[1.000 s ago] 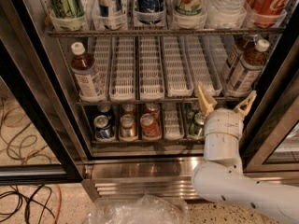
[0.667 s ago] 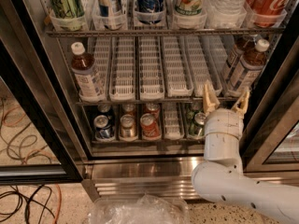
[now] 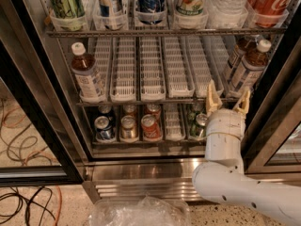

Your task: Pick blue plastic bottle from middle shelf of fridge

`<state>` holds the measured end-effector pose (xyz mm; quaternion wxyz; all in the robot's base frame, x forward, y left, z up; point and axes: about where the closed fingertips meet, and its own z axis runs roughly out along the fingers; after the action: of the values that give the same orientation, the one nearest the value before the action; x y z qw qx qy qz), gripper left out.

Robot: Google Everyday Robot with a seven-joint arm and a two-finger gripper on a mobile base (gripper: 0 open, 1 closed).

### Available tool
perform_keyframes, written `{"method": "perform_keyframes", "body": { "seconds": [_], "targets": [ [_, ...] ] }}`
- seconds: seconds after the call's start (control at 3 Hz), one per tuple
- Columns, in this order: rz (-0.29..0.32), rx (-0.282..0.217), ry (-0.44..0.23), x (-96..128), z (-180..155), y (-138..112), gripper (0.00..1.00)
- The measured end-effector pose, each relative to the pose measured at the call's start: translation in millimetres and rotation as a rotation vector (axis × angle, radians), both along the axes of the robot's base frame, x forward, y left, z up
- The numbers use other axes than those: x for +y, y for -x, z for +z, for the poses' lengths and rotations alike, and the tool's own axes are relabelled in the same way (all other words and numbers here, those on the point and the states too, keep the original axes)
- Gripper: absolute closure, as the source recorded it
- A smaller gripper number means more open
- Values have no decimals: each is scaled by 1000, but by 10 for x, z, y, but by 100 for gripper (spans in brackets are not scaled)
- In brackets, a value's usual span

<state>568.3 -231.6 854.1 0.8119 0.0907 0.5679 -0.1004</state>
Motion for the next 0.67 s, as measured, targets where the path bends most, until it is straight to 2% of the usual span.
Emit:
{"method": "perform_keyframes", "body": {
  "seconds": [0.33,0.67],
  "targets": [
    [-38,-6,-13,-61,-19,-39,27],
    [-92,-18,-36,-151,-28,-76,25]
  ]
}}
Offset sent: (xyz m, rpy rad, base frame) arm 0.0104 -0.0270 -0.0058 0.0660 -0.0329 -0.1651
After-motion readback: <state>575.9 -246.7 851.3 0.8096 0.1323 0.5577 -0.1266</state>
